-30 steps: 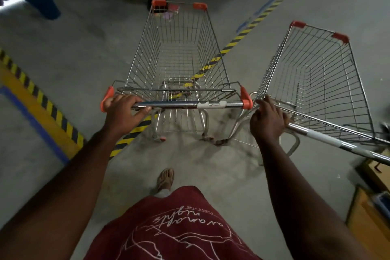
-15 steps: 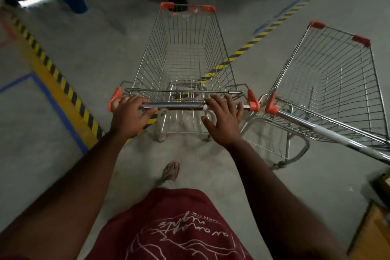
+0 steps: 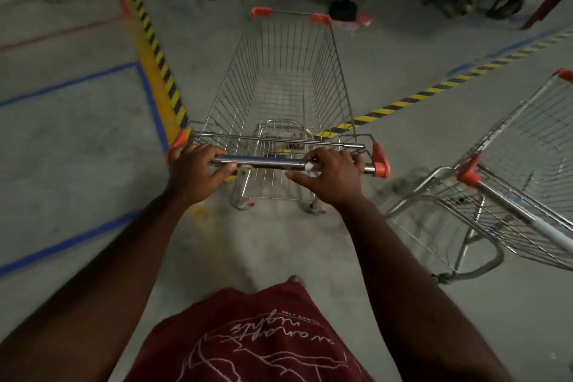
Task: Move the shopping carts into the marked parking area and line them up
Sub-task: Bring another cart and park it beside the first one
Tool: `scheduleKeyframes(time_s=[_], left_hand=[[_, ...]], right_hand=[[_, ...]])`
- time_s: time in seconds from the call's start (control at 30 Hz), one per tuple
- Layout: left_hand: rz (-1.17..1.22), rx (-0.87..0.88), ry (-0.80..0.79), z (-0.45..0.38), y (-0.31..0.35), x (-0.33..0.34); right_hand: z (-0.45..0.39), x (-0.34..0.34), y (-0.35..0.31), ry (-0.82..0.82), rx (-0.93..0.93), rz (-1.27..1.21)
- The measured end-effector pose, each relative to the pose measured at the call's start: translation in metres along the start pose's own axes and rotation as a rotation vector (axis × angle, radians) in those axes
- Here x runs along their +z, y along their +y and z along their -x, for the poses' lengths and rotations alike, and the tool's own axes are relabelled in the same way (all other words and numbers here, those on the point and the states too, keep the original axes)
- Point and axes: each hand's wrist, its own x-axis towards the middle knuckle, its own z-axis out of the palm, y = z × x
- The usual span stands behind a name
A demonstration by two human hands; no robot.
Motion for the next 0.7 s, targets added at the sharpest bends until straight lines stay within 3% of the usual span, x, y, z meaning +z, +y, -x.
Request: scheduleKeyframes(time_s=[0.13,0.23,0.37,0.7], left_hand=[[-0.001,-0.057,0.023,0.043,-0.039,-0.025],[0.002,-0.088,0.076,0.079,-0.071,-0.05],[-0.058,-0.12,0.141,0.134,-0.123,-0.084],[-0.085,-0.222,0.228,0.274,-0.245,-0.17]], right_hand=[[0.004,0.018,-0.057,-0.05,-0.026,0.145],[0.016,0.033,-0.1,-0.033,-0.167,0.198],[0.038,0.054,-0.166,-0.179,-0.273,0.277],[0.099,0.115,-0.334,-0.295,-0.442,0.36]])
